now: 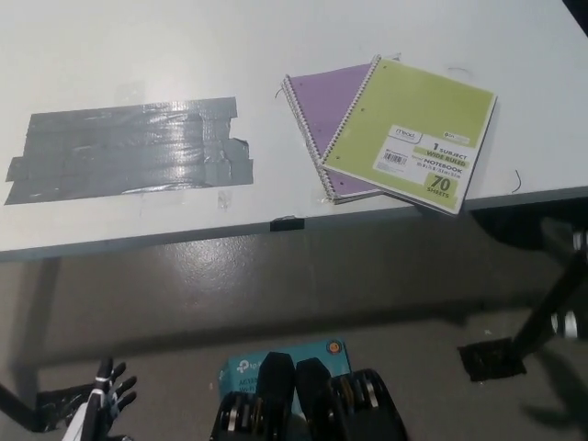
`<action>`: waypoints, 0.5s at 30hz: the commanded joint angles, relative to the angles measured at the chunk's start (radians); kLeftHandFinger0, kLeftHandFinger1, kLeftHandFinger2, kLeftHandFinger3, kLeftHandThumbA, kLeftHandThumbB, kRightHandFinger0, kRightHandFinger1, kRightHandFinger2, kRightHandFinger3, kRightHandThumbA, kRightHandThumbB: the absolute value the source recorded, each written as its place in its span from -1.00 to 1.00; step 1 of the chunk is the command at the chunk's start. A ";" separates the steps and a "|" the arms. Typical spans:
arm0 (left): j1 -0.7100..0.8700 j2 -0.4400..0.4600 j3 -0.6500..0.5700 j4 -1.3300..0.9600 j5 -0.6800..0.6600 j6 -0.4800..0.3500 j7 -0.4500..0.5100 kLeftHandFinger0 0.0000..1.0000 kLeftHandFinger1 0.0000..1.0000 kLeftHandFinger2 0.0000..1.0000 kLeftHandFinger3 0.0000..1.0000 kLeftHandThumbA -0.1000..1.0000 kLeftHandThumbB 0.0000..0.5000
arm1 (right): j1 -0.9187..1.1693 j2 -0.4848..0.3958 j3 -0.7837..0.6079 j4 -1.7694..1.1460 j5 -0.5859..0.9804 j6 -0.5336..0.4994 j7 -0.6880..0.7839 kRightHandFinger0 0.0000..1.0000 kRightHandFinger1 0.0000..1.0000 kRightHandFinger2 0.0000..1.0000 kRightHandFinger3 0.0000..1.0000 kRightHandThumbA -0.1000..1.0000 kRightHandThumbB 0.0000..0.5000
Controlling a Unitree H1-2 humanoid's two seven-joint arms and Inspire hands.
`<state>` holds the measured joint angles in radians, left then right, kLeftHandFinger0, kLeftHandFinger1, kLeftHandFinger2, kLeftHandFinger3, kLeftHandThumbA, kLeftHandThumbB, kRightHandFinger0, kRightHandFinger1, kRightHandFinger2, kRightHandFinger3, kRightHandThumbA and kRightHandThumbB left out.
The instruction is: The robot uses its right hand to align two notebooks stacked together until they are fully overlapped
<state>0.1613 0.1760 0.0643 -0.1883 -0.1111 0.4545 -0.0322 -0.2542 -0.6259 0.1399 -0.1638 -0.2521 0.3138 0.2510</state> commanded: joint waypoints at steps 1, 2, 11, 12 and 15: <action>0.008 0.023 -0.013 -0.021 -0.008 0.015 0.010 0.75 1.00 1.00 1.00 1.00 0.00 | -0.140 -0.016 -0.028 -0.110 0.020 0.018 0.053 1.00 1.00 1.00 1.00 0.77 -0.57; 0.007 0.023 -0.016 -0.023 -0.008 0.015 0.009 0.74 1.00 1.00 1.00 1.00 0.00 | -0.177 -0.007 -0.034 -0.124 0.027 0.002 0.050 1.00 1.00 1.00 1.00 0.66 -0.55; 0.009 0.045 -0.029 -0.026 -0.003 0.015 0.005 0.71 1.00 1.00 1.00 1.00 0.06 | -0.459 0.068 -0.056 -0.142 0.013 -0.001 0.025 1.00 1.00 0.93 0.79 0.91 -0.31; 0.017 0.046 -0.030 -0.029 -0.004 0.015 0.007 0.75 1.00 1.00 1.00 1.00 0.06 | -0.485 0.076 -0.056 -0.123 0.012 -0.013 0.022 1.00 1.00 0.90 0.78 0.87 -0.36; 0.020 0.049 -0.037 -0.031 -0.005 0.015 0.006 0.76 1.00 1.00 1.00 1.00 0.08 | -0.591 0.087 -0.029 -0.068 -0.026 0.018 0.041 0.93 0.80 0.65 0.65 0.46 -0.41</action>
<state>0.1666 0.2094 0.0354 -0.1885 -0.1084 0.4559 -0.0325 -0.7326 -0.5309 0.1118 -0.2471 -0.2407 0.3153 0.2825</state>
